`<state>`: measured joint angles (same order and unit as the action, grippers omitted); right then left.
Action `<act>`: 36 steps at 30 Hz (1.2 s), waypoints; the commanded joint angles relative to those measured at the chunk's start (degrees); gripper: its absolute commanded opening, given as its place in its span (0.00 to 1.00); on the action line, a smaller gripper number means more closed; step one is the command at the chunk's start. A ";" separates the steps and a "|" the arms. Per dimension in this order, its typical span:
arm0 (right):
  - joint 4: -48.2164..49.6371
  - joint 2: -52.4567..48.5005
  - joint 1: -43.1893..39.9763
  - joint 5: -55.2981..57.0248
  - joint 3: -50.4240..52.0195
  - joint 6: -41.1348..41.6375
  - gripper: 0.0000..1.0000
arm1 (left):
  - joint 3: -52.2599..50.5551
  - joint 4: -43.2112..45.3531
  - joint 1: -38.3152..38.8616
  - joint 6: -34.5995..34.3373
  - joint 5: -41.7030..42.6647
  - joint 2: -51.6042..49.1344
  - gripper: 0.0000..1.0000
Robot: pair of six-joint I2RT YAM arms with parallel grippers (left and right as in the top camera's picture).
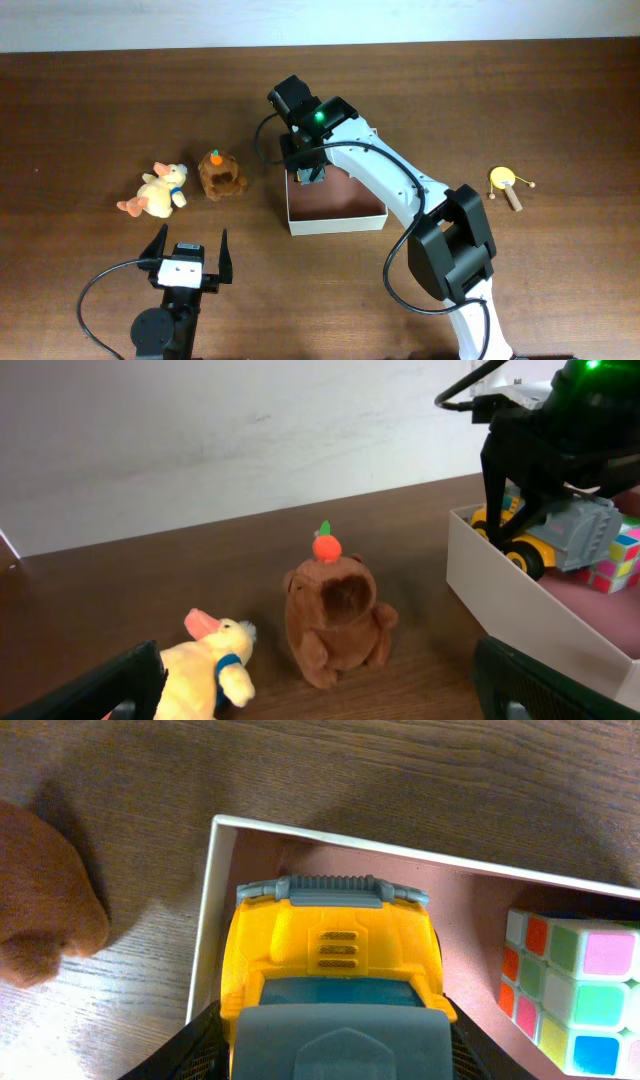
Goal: Pack container
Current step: 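Lower the truck into the box beside the cube and release it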
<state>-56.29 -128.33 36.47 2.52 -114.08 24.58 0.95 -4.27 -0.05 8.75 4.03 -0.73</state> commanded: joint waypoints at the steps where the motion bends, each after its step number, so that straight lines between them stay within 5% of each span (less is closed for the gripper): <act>1: 0.26 -1.55 0.28 1.62 0.42 1.49 0.50 | -0.42 0.09 0.28 -0.50 -0.28 0.37 0.99; 36: 2.14 -4.48 0.74 5.73 0.46 5.55 0.51 | -0.42 0.09 0.28 -0.50 -0.28 0.37 0.99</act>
<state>-54.74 -132.46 36.53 6.66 -113.97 29.58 0.95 -4.27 -0.05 8.75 4.03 -0.73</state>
